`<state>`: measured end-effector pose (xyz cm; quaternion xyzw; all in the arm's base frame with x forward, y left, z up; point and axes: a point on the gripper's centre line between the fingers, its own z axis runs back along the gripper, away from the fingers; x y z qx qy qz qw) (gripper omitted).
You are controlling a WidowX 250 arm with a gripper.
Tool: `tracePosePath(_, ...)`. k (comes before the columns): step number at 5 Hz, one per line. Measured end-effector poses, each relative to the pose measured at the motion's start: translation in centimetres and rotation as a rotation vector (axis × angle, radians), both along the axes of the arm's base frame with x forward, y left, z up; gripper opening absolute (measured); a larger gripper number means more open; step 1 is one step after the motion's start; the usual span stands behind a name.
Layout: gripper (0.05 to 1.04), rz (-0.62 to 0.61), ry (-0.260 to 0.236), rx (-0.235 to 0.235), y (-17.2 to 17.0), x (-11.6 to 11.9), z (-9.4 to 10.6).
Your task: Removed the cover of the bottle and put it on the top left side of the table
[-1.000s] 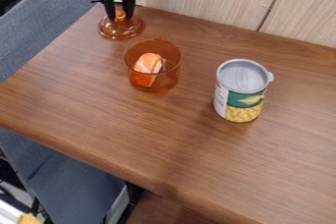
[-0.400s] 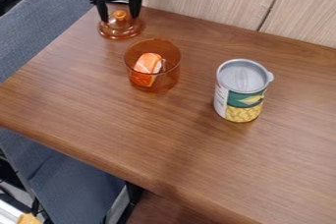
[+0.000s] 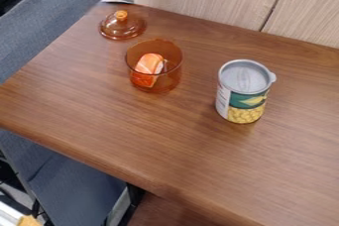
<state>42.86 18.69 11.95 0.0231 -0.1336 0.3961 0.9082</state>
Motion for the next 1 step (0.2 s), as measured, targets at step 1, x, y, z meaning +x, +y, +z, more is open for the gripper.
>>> tracePosePath(1,0.999,-0.096,-0.017,-0.015,-0.92,-0.99,1.08)
